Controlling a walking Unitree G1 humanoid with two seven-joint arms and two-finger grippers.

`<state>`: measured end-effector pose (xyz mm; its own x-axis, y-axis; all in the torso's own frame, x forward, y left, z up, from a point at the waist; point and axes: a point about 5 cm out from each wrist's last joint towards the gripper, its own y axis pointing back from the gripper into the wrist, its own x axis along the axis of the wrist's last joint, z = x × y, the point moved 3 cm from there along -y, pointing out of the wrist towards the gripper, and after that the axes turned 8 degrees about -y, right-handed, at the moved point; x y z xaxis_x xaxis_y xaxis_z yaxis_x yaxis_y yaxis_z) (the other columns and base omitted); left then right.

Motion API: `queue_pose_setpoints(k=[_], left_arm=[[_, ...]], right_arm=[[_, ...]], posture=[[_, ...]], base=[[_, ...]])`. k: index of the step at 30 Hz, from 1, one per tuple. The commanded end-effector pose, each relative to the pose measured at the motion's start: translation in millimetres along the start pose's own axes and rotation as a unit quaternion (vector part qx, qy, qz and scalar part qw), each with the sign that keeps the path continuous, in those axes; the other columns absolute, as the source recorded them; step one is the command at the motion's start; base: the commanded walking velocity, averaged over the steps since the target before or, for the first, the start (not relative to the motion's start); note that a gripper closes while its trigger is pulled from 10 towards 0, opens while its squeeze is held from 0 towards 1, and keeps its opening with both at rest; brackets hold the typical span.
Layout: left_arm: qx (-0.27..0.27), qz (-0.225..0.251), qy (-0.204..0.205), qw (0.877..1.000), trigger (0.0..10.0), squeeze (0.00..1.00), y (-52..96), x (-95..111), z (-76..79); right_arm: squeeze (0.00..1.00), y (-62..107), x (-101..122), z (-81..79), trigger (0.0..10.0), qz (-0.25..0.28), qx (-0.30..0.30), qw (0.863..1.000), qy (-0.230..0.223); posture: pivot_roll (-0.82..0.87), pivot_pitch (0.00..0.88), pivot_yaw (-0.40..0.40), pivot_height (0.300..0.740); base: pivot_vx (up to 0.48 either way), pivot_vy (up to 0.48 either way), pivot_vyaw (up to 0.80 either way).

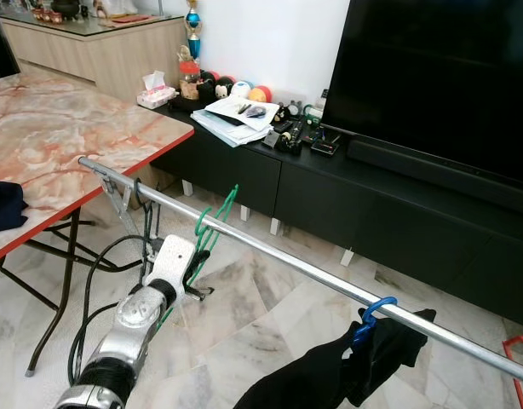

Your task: Hang hanger

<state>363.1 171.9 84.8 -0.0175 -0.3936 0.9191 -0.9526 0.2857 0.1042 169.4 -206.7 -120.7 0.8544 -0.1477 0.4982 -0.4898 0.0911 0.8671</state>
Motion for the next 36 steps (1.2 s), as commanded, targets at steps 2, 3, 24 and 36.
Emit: queue_pose_setpoints(k=[2, 3, 24, 36], left_arm=[[-0.007, -0.009, -0.006, 1.0, 1.9, 0.0, 16.7, -10, 1.2], [-0.007, -0.009, -0.006, 1.0, 1.9, 0.0, 16.7, -10, 1.2], [0.121, -0.414, 0.192, 0.881, 10.0, 0.0, 176.7, -196, 30.9], [0.135, -0.497, 0.198, 0.834, 10.0, 0.0, 215.8, -217, 63.7]], right_arm=[[0.0, 0.5, -1, 4.7, 10.0, -0.001, -0.004, 1.0, 0.004], [0.0, 0.5, -1, 4.7, 10.0, -0.001, -0.004, 1.0, 0.004], [0.0, 0.8, -2, 5.1, 10.0, 0.007, -0.015, 1.0, -0.017], [0.0, 1.3, -5, 7.7, 10.0, -0.003, -0.018, 1.0, -0.013]], posture=[[0.15, 0.0, -0.062, 0.74], [0.15, 0.0, -0.062, 0.74], [0.13, 0.0, -0.037, 0.74], [0.12, 0.0, -0.046, 0.74]], base=[[0.0, 0.0, 0.0], [0.0, 0.0, 0.0], [0.0, 0.0, 0.0], [0.0, 0.0, -0.42]])
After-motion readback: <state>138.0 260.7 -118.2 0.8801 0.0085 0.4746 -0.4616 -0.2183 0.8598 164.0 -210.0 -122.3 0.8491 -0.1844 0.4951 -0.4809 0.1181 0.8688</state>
